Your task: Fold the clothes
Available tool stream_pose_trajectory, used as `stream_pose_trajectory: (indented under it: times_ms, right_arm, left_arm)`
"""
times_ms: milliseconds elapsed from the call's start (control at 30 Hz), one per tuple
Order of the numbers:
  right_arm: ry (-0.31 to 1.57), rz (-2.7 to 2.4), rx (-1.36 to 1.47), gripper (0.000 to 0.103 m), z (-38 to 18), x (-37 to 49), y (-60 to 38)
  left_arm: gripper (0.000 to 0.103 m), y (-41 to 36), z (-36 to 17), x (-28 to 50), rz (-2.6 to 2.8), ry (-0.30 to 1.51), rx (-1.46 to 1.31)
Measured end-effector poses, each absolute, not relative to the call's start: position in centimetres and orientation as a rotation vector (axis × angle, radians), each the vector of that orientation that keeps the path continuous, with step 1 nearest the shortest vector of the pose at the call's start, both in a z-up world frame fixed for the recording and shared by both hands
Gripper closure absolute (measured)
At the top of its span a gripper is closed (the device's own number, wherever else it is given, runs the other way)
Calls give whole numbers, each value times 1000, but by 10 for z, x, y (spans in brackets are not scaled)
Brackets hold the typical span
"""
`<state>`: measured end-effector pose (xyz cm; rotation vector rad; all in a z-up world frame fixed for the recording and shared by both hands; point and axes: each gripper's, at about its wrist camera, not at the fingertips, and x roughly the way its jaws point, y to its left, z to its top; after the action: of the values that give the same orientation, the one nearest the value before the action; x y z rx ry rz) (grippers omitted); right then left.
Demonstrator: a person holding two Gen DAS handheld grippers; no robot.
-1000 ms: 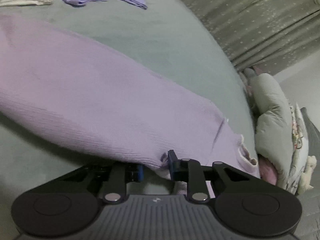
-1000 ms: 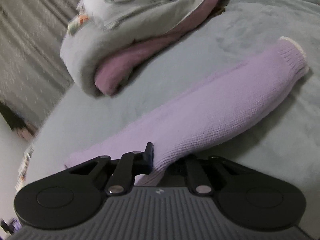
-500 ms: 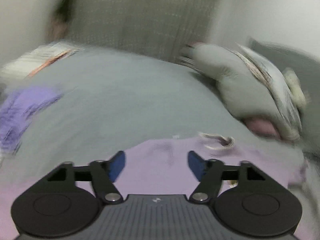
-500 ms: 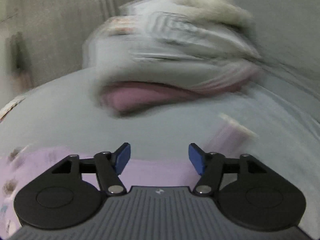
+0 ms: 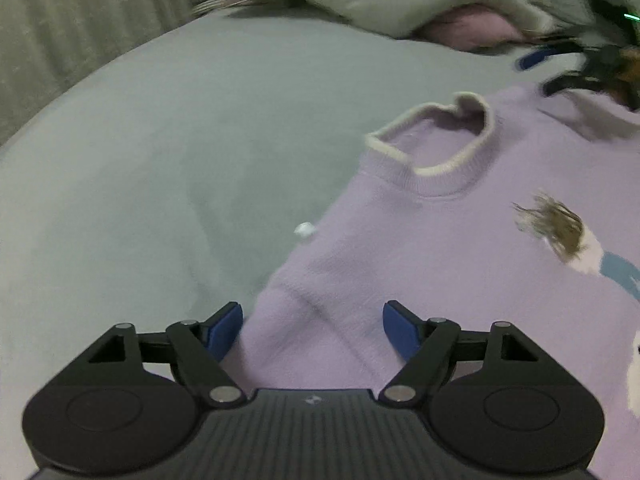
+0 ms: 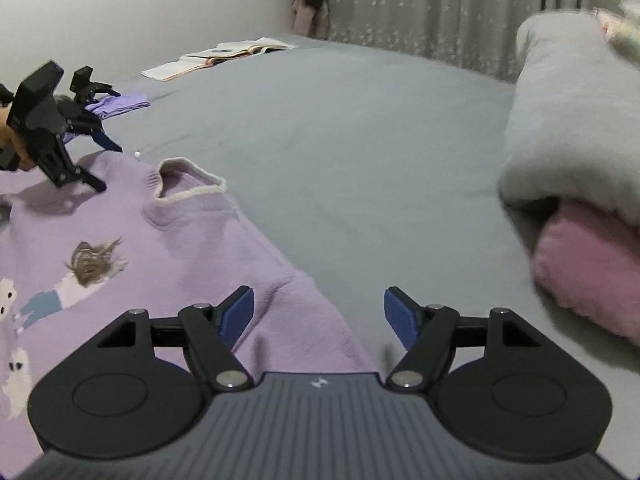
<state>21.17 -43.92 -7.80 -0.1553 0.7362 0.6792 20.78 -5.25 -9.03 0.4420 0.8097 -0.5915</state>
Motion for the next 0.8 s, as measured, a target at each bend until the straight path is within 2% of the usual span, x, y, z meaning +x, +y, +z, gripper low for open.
stream_pose_trajectory:
  times_ms: [33, 100, 133, 167, 233, 367, 533, 800]
  right_arm:
    - [762, 704, -144, 30, -83, 216, -438]
    - [765, 764, -140, 35, -94, 218, -434]
    - [759, 775, -133, 54, -95, 218, -434]
    - [753, 794, -104, 75, -95, 219, -436]
    - [725, 793, -127, 79, -92, 213, -433]
    - [651, 750, -233, 88, -79, 195, -422]
    - [585, 676, -276, 89, -66, 194, -418]
    - [605, 453, -318, 89, -76, 222, -406]
  left_arm:
    - [31, -51, -92, 213, -611, 820, 400]
    - [54, -49, -93, 216, -612, 813, 386]
    - [74, -47, -92, 215, -607, 797, 380]
    - [81, -45, -91, 215, -602, 780, 373]
    - [85, -48, -90, 210, -594, 758, 397]
    - [87, -65, -85, 197, -540, 723, 439]
    - [87, -76, -82, 198, -388, 710, 425]
    - [87, -98, -75, 227, -205, 719, 368]
